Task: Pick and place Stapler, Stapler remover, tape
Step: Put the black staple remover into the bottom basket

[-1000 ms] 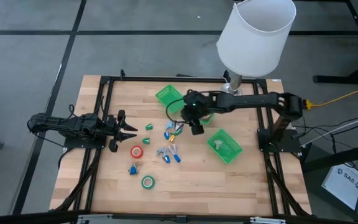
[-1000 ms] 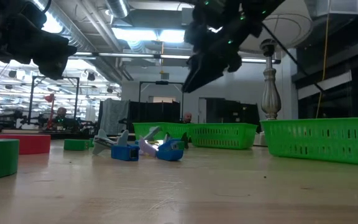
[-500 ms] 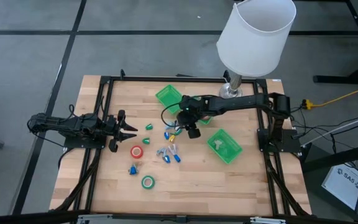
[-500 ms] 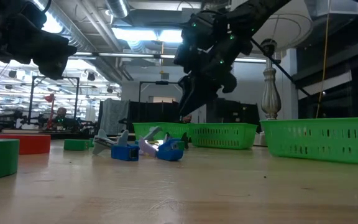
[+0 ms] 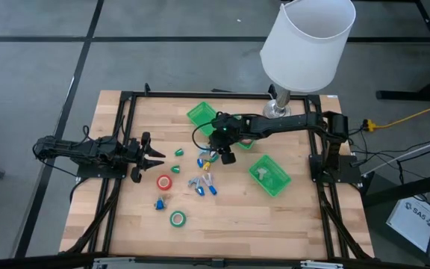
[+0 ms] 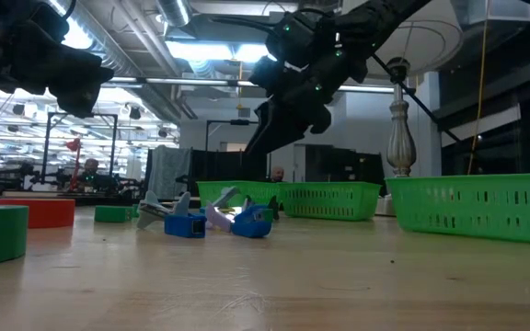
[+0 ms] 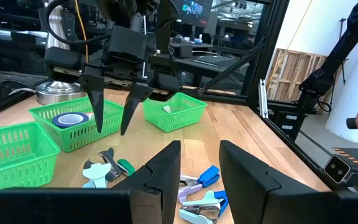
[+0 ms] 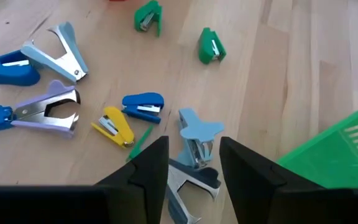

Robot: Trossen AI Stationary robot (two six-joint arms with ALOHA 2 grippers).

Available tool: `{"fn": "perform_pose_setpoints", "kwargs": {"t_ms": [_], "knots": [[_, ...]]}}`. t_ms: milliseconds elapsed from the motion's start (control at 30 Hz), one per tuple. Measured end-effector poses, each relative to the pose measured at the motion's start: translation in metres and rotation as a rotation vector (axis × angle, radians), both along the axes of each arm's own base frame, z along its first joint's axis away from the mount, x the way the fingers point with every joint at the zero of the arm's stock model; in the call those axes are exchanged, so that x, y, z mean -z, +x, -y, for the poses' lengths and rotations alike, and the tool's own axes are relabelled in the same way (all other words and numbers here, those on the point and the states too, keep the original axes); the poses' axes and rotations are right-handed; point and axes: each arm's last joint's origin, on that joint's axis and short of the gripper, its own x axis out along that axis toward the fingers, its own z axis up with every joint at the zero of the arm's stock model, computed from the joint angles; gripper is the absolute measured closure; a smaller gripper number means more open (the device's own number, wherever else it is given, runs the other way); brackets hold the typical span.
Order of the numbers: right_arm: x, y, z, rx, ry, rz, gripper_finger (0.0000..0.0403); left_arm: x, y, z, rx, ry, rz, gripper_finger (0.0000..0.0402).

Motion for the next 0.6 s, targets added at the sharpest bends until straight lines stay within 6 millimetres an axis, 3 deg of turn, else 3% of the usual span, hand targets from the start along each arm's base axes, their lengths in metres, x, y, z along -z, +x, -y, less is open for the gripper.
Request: {"fn": "perform_pose_setpoints", "kwargs": {"t_ms": [600], "knots": [[0.0009,-0.0012,0.0012,-0.073,-0.069,-0.006,0.0255,-0.0001,0.0000,0.0000,0.000,0.000,0.000,0.0295]]}}
